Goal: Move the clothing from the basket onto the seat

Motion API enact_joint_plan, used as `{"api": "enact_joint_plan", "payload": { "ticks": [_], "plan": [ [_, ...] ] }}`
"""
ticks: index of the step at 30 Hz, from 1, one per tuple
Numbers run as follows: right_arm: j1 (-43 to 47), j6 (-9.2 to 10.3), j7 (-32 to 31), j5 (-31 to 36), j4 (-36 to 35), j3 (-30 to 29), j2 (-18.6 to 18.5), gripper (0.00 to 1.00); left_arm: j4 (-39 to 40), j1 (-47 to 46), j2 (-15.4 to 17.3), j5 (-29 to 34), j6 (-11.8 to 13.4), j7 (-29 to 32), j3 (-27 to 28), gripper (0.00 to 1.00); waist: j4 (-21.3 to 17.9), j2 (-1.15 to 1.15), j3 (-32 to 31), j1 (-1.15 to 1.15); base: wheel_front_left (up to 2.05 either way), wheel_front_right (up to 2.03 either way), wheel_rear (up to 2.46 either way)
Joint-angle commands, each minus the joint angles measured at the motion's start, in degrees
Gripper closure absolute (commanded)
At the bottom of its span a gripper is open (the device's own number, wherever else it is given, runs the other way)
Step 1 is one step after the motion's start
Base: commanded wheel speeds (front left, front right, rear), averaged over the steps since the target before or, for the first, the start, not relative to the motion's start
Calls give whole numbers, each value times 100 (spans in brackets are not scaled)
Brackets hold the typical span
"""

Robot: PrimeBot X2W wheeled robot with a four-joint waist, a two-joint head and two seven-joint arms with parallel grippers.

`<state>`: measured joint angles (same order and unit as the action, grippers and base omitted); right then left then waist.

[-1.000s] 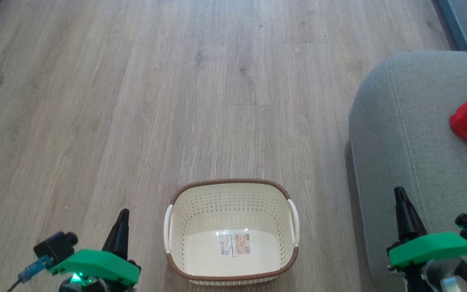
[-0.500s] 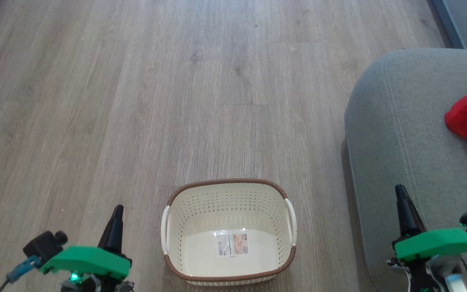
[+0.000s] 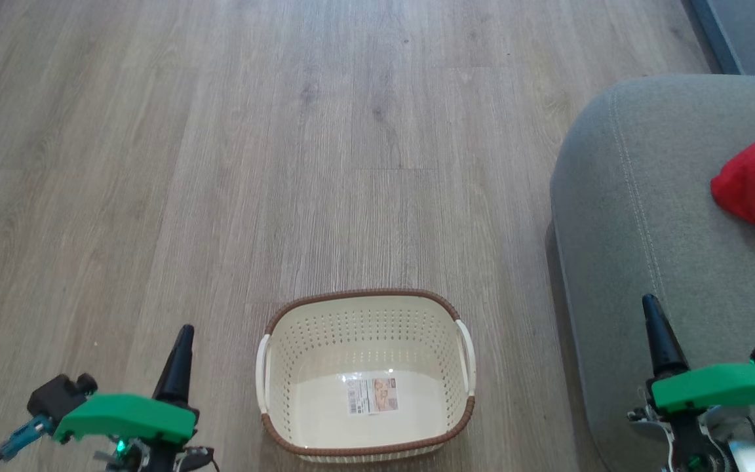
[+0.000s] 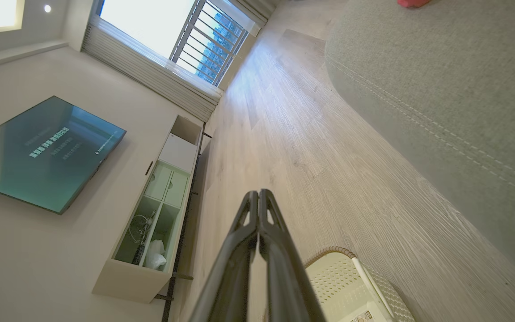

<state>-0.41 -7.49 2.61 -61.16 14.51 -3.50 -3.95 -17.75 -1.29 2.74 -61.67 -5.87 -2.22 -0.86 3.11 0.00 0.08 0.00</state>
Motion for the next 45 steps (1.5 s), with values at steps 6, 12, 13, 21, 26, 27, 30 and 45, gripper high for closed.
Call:
{"api": "enact_joint_plan", "payload": {
  "ticks": [6, 12, 13, 21, 26, 27, 30, 45],
  "plan": [
    [-342, 0, -131, -454, -161, -6, -10, 100, 221, -338, 13, -440, -51, 121, 236, 100, -38, 0, 1, 0, 0, 0, 0],
    [-374, 0, -234, -815, -146, -43, 3, 100, 241, -358, 13, -793, -66, 223, 304, 100, -75, 0, 2, 0, 0, 0, 0],
    [-379, 0, -251, -875, -144, -49, 5, 100, 244, -362, 13, -852, -68, 240, 315, 100, -82, 0, 3, 0, 0, 0, 0],
    [-421, 0, -389, -1356, -123, -99, 23, 100, 271, -389, 13, -1324, -88, 375, 406, 100, -131, 0, 4, 0, 0, 0, 0],
    [-447, 0, -475, -1655, -111, -130, 34, 100, 287, -406, 13, -1617, -101, 460, 462, 100, -161, 0, 5, 0, 0, 0, 0],
    [-452, 0, -492, -1715, -108, -137, 37, 100, 290, -410, 13, -1676, -103, 477, 474, 100, -168, 0, 5, 0, 0, 0, 0],
    [-468, 0, -544, -1895, -101, -155, 44, 100, 300, -420, 13, -1852, -111, 527, 508, 100, -186, 0, 6, 0, 0, 0, 0],
    [-547, 0, -803, -2797, -63, -250, 78, 100, 350, -472, 14, -2736, -148, 781, 678, 100, -278, 0, 9, 0, 0, 0, 0]
  ]
}}
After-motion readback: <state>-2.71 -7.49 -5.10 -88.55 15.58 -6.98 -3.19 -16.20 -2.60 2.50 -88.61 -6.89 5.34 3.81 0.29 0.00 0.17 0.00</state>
